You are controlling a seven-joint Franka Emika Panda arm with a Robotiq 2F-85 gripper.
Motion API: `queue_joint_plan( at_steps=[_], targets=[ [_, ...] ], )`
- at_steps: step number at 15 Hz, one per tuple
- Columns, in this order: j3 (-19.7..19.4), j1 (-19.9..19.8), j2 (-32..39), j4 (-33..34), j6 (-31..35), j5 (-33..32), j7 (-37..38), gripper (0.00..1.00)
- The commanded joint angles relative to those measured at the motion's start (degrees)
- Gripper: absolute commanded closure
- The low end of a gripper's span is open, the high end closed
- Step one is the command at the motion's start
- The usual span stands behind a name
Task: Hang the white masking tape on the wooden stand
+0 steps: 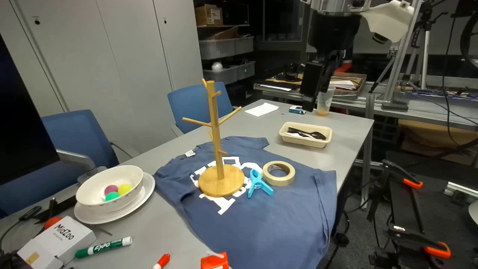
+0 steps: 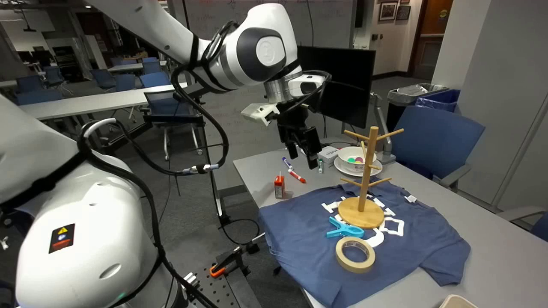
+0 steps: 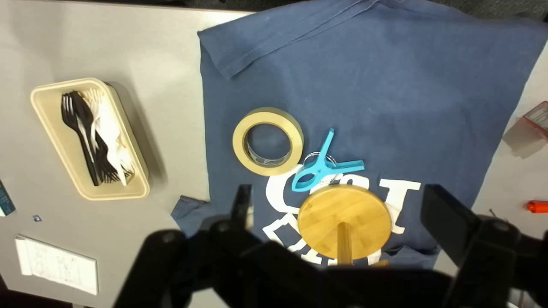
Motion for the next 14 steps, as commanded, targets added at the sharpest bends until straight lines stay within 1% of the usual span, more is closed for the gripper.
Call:
queue_joint_plan(
  at_steps=[1, 8, 14],
  targets=[
    [-1.1, 1.1, 0.1, 0.1, -0.2, -0.6, 0.4, 0.00],
    [-1.2, 1.1, 0.3, 0.2, -0.1, -0.5, 0.3, 0.00],
    [-3.0, 1.0, 3.0, 0.0, 1.1, 0.1, -1.0, 0.00]
  ],
)
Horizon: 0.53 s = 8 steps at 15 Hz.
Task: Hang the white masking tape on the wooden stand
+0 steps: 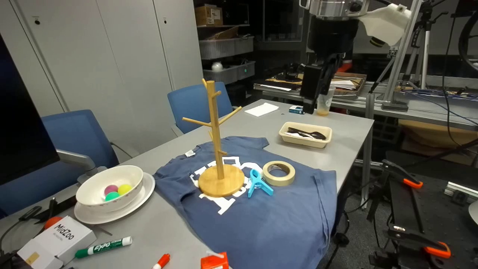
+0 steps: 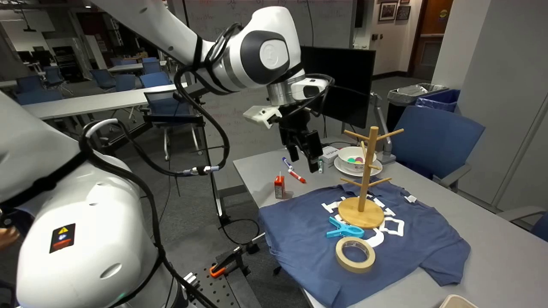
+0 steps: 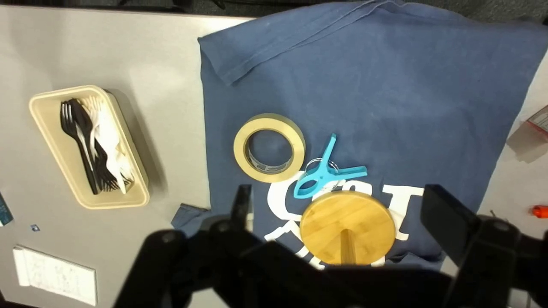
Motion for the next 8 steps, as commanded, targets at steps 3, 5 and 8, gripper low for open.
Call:
queue_joint_plan(
  at_steps=[3, 5, 8],
  targets=[
    [-3.1, 0.5, 4.4, -0.4, 2.3, 0.5, -0.7, 0.00],
    [-4.0, 0.2, 6.5, -0.7, 3.2, 0.4, -0.4, 0.00],
    [-5.7, -0.4, 10.0, -1.0, 4.9, 0.5, 0.4, 0.00]
  ],
)
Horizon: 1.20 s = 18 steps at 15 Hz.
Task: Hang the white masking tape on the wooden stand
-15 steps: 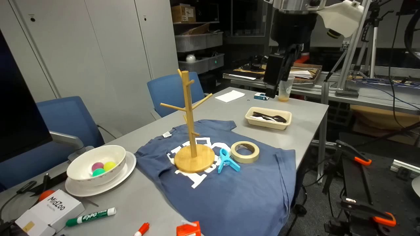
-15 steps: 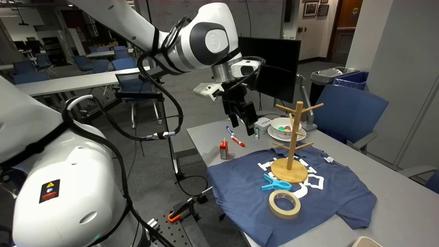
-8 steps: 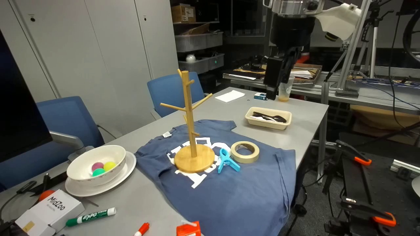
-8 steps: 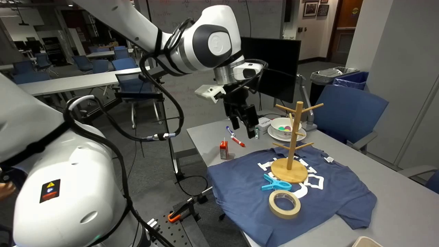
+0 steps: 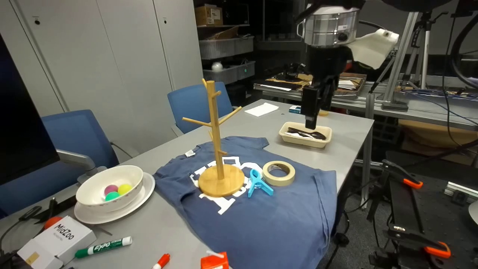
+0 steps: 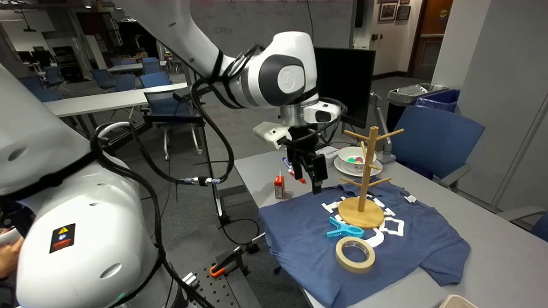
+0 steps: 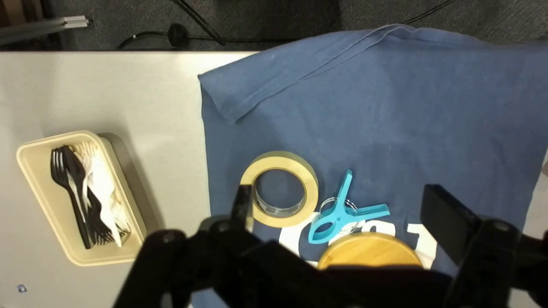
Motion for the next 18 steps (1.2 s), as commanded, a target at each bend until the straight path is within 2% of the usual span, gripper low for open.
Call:
queue_joint_plan(
  at_steps=[1, 3, 4, 10, 16, 18],
  targets=[
    [-2.3, -0.4, 4.4, -0.3, 3.5, 0.7, 0.8, 0.00],
    [-3.1, -0.9, 5.4, -0.2, 3.9, 0.5, 3.4, 0.00],
    [-3.0, 0.1, 4.2, -0.4, 2.3, -0.1, 1.4, 0.00],
    [-3.6, -0.2, 5.2, -0.3, 2.8, 0.0, 2.8, 0.00],
    [-4.8, -2.0, 10.7, -0.6, 8.2, -2.3, 7.8, 0.00],
    [-5.5, -2.5, 13.0, -0.9, 11.8, -3.4, 10.3, 0.00]
  ],
)
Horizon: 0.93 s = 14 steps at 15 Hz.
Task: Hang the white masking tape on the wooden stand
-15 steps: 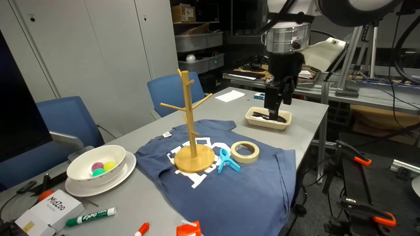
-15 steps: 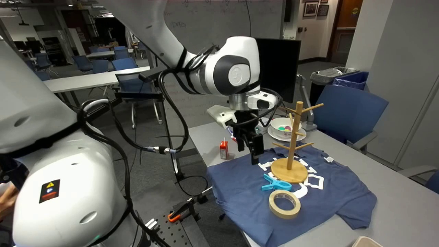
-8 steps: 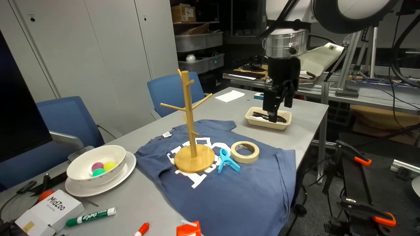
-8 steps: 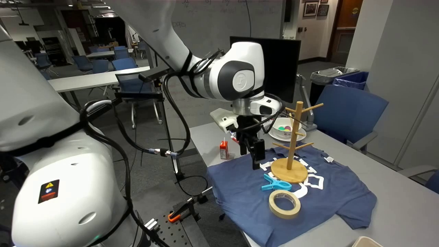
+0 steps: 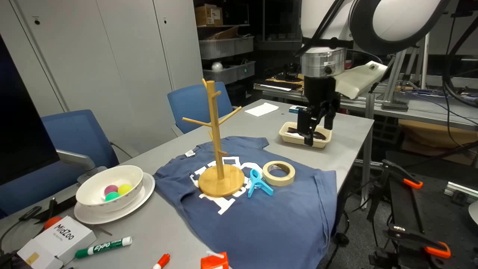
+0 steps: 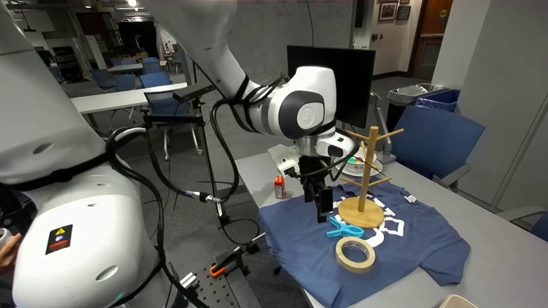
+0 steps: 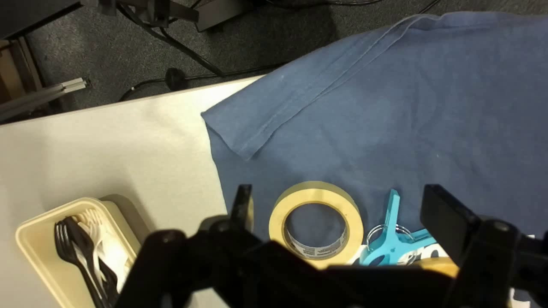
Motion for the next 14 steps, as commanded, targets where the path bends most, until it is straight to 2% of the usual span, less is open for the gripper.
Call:
queue_joint_plan(
  at_steps=[1, 7, 9, 14],
  targets=[
    [-1.3, -1.0, 5.0, 0.0, 6.9, -3.2, 5.2, 0.00],
    [-6.3, -0.3, 14.0, 1.9, 15.0, -11.7, 15.1, 0.00],
    [-8.9, 0.9, 16.7, 3.5, 16.0, -16.9, 20.1, 0.00],
    [-14.3, 4.7, 20.9, 8.8, 15.9, -24.4, 27.8, 0.00]
  ],
)
